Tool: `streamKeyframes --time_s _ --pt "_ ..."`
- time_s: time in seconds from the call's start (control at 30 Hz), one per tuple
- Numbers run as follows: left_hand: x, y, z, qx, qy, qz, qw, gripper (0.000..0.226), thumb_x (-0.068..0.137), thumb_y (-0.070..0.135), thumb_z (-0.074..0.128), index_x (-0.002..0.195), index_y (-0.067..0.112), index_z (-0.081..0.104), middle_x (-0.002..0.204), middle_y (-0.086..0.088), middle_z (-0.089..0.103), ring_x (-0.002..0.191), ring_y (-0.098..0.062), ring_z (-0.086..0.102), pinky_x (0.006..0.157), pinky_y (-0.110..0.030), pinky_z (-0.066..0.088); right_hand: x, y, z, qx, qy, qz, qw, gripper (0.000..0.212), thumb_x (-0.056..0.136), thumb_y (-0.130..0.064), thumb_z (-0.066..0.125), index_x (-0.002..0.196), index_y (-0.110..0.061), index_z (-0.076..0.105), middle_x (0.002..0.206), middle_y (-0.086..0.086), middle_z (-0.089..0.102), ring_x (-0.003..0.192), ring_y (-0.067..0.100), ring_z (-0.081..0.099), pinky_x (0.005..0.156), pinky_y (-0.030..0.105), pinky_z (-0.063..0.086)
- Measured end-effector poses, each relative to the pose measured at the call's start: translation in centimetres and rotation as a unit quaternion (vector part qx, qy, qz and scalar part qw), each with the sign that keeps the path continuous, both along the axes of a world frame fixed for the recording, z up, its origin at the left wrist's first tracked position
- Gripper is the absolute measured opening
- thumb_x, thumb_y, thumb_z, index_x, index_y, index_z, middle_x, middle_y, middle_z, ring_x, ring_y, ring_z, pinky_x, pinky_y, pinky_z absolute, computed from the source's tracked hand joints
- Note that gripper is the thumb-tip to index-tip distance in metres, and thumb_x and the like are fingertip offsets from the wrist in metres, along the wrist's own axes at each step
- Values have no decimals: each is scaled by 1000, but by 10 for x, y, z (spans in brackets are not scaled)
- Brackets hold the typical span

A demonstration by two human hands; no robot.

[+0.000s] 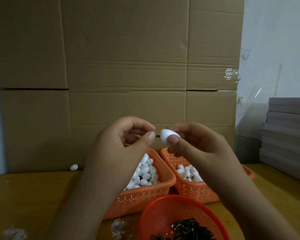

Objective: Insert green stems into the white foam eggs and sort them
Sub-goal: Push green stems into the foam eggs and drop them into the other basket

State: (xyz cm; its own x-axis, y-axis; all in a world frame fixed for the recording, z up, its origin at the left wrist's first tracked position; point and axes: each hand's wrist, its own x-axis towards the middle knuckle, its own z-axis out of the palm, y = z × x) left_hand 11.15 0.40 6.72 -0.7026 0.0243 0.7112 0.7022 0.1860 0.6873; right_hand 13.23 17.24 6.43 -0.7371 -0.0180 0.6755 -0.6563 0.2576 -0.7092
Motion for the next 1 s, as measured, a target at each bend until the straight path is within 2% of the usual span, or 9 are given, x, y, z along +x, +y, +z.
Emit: streamKeyframes --time_s 0.13,0.2,0.3,0.4,0.47,0.53,0.7,0.83,1.0 --pt "-3 -4 0 14 3 27 1000 10 86 28 63 88 37 67 89 19 69 74 -4 66 70 -27 50 -11 27 -1 148 -65 -45 986 30 69 -60 63 86 -35 69 83 -11 72 74 7 69 70 29 59" --pt "-2 -6 2 32 8 24 999 11 86 27 61 88 36 68 89 14 70 71 -4 66 65 -20 50 -20 39 -5 295 -129 -98 942 28 70 -61 57 79 -36 66 78 -8 71 68 7 67 68 32 60" --pt "-1 -8 4 39 17 22 999 15 89 20 60 86 32 69 86 11 71 66 -2 65 58 -9 47 -39 51 -19 431 -222 -160 860 20 79 -54 59 74 -35 61 67 -8 67 59 -1 63 58 17 55" --pt "0 -9 4 35 21 22 999 16 89 20 59 85 32 69 86 12 71 66 -1 65 58 -8 47 -58 60 -31 372 -151 -303 864 19 91 -41 59 104 -28 64 96 -6 71 78 6 66 72 27 58" --pt "1 -10 5 36 22 22 999 16 89 21 59 85 32 69 87 12 71 67 -1 65 58 -8 47 -63 63 -35 368 -132 -367 844 48 91 -44 59 135 -26 48 129 0 60 107 16 61 87 30 53" --pt "1 -11 5 39 26 24 999 16 89 21 59 86 32 69 86 12 71 67 -1 65 58 -9 47 -65 66 -38 402 -149 -365 827 58 90 -48 58 142 -27 40 141 -1 51 117 17 56 92 30 50" --pt "1 -13 7 50 37 29 998 16 90 20 57 85 30 69 83 11 71 65 -1 65 57 -9 47 -62 57 -38 430 -153 -254 853 14 93 -33 58 104 -33 66 106 -12 69 87 0 62 79 25 56" --pt "2 -16 9 67 52 40 996 22 93 15 57 82 30 69 79 9 71 60 -2 63 56 -10 47 -55 33 -45 432 -168 -141 874 10 92 -34 59 95 -34 68 89 -17 69 81 -3 64 79 23 56" --pt "6 -27 14 116 63 27 991 20 90 21 58 79 33 69 75 10 71 57 0 61 55 -12 49 -60 10 -53 352 -136 -133 916 13 91 -29 59 94 -32 71 81 -21 67 73 -6 62 69 17 52"
